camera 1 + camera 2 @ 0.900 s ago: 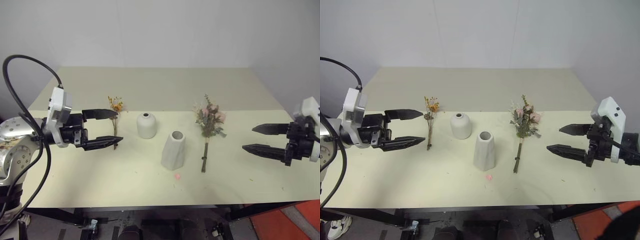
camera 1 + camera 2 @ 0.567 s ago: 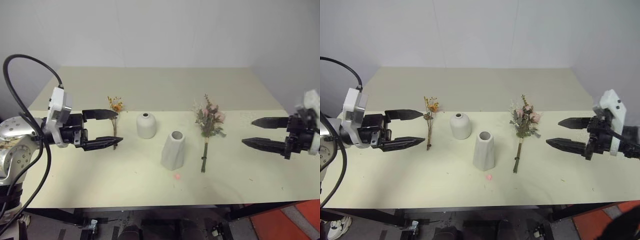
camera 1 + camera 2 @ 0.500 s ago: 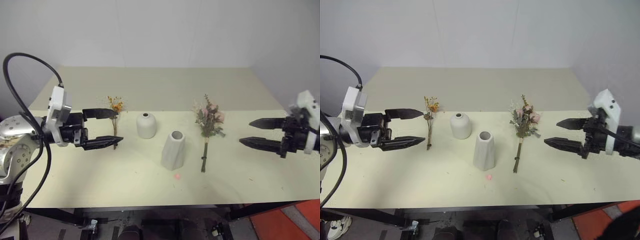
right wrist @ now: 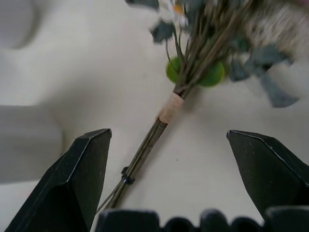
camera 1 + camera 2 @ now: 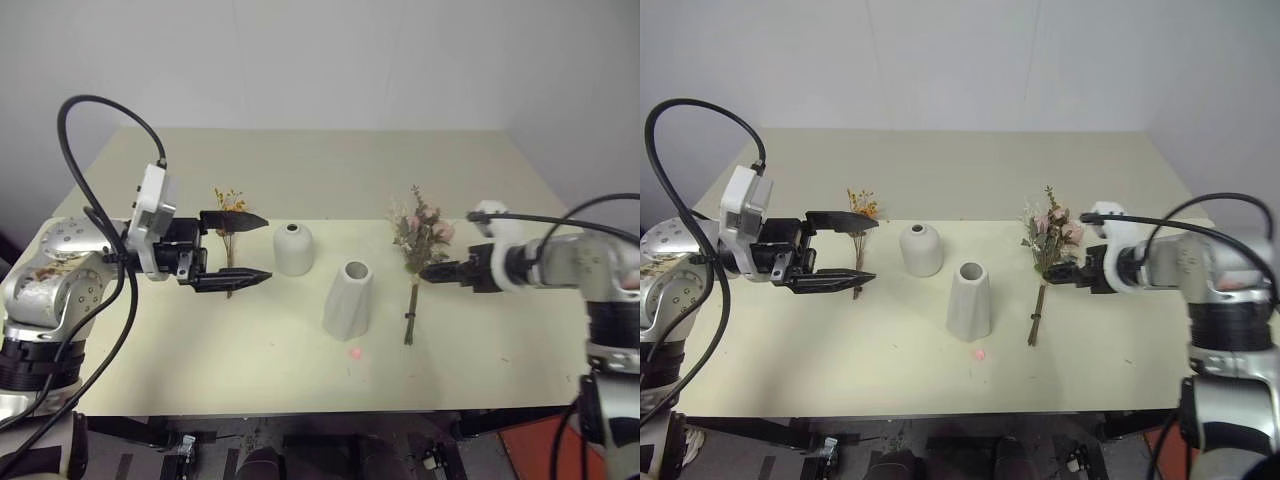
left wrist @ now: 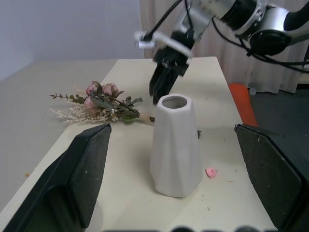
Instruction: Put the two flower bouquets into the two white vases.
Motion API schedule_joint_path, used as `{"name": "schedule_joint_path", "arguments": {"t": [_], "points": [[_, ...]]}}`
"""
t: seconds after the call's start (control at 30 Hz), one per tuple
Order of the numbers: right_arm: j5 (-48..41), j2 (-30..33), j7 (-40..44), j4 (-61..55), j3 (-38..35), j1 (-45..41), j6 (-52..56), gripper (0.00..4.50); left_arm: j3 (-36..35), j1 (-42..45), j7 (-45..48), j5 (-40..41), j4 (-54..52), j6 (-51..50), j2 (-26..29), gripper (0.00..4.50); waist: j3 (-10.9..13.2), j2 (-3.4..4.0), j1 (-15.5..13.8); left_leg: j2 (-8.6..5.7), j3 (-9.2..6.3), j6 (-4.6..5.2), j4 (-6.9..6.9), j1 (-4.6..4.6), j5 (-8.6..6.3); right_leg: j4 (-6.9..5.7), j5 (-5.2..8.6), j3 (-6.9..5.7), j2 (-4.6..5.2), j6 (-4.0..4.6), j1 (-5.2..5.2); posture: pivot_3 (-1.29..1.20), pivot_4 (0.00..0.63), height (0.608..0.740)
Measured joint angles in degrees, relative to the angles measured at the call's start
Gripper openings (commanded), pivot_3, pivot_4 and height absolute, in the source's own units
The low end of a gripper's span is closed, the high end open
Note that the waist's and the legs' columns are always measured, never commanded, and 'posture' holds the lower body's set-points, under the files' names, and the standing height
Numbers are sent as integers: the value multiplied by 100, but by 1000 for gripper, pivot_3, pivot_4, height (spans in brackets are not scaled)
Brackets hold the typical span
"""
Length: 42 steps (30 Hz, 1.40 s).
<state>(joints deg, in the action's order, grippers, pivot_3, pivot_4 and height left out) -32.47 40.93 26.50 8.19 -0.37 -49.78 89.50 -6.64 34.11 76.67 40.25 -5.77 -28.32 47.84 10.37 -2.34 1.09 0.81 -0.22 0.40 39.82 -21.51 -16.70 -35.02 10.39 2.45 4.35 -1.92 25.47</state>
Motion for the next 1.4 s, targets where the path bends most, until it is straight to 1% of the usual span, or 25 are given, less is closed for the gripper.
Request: {"name": "schedule_joint_path", "arguments": {"t": [0.27, 0.4, 0.5, 0.6, 0.67, 0.7, 0.8, 0.83, 0.97, 1.0, 1.1, 1.17, 1.23, 1.27, 1.4], "points": [[823, -614, -329, 1423, 528, -824, -183, 4500, 8, -31, 36, -128, 13, 72, -22, 4468, -1, 2, 24, -2, 0, -1, 4, -73, 1, -7, -23, -3, 2, -8, 65, 0, 150, 740], [1165, -774, -310, 2089, 830, -1176, -470, 4500, -42, -204, -57, -130, -118, 70, -19, 4468, -1, 2, 71, -2, 0, -2, 4, -73, 2, -7, -24, -3, 3, -8, 66, 0, 150, 740], [1269, -832, -163, 2241, 1014, -1301, -544, 4500, -94, -317, -102, -123, -234, 67, -16, 4468, -1, 2, 112, -1, -1, -2, 6, -72, 2, -11, -25, -4, 2, -8, 65, 0, 150, 740], [1339, -997, -96, 2303, 1119, -1411, -554, 3939, -139, -367, -155, -111, -271, 66, -9, 4500, -2, 2, 154, 0, -1, -4, 6, -67, 4, -19, -26, -4, 1, -6, 65, 0, 150, 740], [1377, -1106, -27, 2288, 1217, -1451, -553, 3336, -140, -390, -203, -109, -327, 65, -9, 4500, -2, 3, 189, 2, -2, -5, 5, -63, 4, -23, -28, -3, -2, -3, 65, 0, 150, 740], [1398, -1142, -6, 2255, 1296, -1459, -551, 2920, -140, -404, -221, -101, -369, 65, -10, 4500, -2, 3, 201, 3, -3, -5, 5, -61, 4, -27, -28, -3, -3, -3, 65, 0, 150, 740], [1437, -1217, 83, 2105, 1439, -1438, -533, 1935, -141, -479, -262, -81, -433, 64, -11, 4500, -2, 4, 232, 3, -4, -7, 6, -59, 6, -35, -28, -3, -3, -3, 65, 0, 150, 740], [1438, -1237, 88, 2044, 1454, -1419, -515, 1532, -141, -488, -274, -79, -439, 64, -11, 4500, -3, 4, 238, 3, -5, -8, 6, -59, 6, -36, -28, -3, -3, -2, 65, 0, 150, 740], [1431, -1351, 36, 1946, 1203, -1373, -213, 290, -142, -489, -340, -78, -438, 65, -11, 4500, -3, 4, 240, 1, -6, -10, 9, -58, 7, -44, -29, -3, -2, -2, 65, 0, 150, 740], [1431, -1351, 16, 1885, 1094, -1319, -132, 229, -142, -489, -345, -78, -434, 65, -10, 4500, -3, 4, 234, 1, -7, -10, 8, -58, 7, -46, -29, -3, -2, -2, 65, 0, 150, 740], [1448, -1347, -169, 1680, 768, -1149, -8, 229, -149, -488, -343, -78, -400, 66, -6, 4500, -3, 4, 219, 0, -7, -11, 10, -59, 8, -47, -29, -4, -1, -2, 65, 0, 150, 740], [1517, -1363, -382, 1432, 369, -916, -71, 229, -156, -486, -342, -78, -344, 66, -4, 4500, -3, 4, 183, -1, -8, -11, 12, -60, 8, -47, -29, -4, 0, -2, 65, 0, 150, 740], [1567, -1390, -619, 1046, -144, -584, -291, 229, -166, -486, -341, -72, -291, 55, 4, 4500, -3, 4, 147, -2, -8, -12, 12, -63, 8, -46, -29, -4, 1, -2, 66, 0, 150, 740], [1596, -1458, -777, 673, -468, -356, -485, 229, -186, -488, -333, -64, -246, 34, 26, 4500, -3, 4, 138, -2, -8, -11, 12, -64, 8, -47, -29, -4, 1, -2, 68, 0, 150, 740], [1552, -1750, -1104, -458, -1433, 89, -1246, 229, -222, -494, -273, -45, -210, -50, 95, 4500, -2, 4, 146, -1, -8, -12, 14, -65, 9, -54, -29, -3, 0, -2, 73, 0, 150, 740]]}}
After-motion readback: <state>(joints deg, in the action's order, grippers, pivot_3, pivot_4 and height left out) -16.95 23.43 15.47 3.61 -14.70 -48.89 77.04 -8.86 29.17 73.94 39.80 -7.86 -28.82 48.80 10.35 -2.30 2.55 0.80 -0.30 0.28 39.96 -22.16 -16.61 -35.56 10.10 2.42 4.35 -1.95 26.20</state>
